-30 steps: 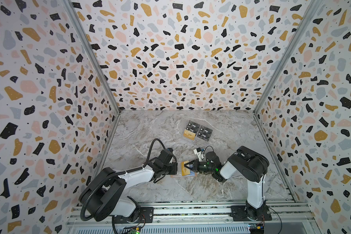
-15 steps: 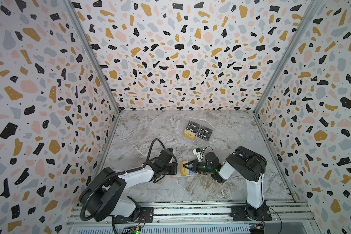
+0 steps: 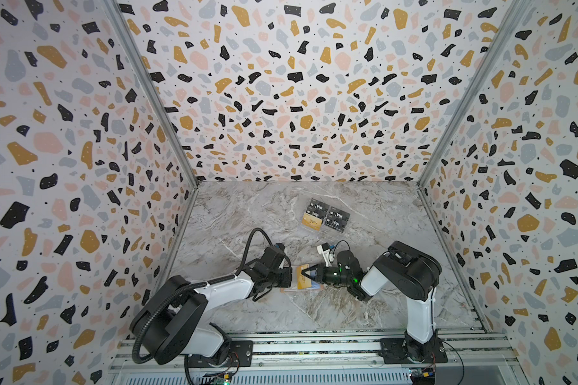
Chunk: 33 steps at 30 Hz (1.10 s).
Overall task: Insert credit cards into a card holder
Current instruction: Insert the credit card into the card slot.
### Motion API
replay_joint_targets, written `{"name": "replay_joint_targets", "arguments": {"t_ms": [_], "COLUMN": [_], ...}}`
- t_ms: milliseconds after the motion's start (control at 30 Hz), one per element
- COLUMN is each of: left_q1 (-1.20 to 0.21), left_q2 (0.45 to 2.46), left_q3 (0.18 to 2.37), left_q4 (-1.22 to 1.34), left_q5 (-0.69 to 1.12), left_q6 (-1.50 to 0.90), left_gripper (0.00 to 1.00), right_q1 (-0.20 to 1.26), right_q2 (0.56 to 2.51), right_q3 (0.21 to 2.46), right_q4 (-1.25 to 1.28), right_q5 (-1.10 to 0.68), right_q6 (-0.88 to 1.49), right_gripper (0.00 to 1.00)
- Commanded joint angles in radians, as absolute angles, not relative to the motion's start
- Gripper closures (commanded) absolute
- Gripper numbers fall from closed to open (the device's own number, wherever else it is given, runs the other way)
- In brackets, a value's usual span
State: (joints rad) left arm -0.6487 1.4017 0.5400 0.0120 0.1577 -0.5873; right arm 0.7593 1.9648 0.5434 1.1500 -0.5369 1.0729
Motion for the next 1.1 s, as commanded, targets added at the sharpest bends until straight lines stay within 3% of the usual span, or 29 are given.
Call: {"name": "replay_joint_targets", "arguments": {"t_ms": [0, 367, 733, 1067], "left_q1": [-0.652, -0.652, -0.652, -0.652], "left_q2": [1.391, 1.393, 1.39, 1.387], "left_q3": [0.532, 0.532, 0.53, 0.532], "left_q4": [-0.019, -0.018, -0.018, -0.022], "left_q5": [0.158, 0.161, 0.16, 0.16], "left_q6": [-0.572, -0.573, -0.573, -0.572], "left_gripper": [1.0, 1.0, 1.0, 1.0], "right_q1": [0.764, 0.781, 0.786, 0.778], "right_q2": [1.902, 1.958, 1.936, 1.946], "right_q3": [0.564, 0.543, 0.566, 0.529], "right_q4": [1.074, 1.232, 1.117, 1.185], "right_q5": [-0.496, -0.489, -0.475, -0.485], "right_q6": [1.008, 1.088, 1.042, 1.144], "right_gripper": [1.0, 1.0, 1.0, 1.0]}}
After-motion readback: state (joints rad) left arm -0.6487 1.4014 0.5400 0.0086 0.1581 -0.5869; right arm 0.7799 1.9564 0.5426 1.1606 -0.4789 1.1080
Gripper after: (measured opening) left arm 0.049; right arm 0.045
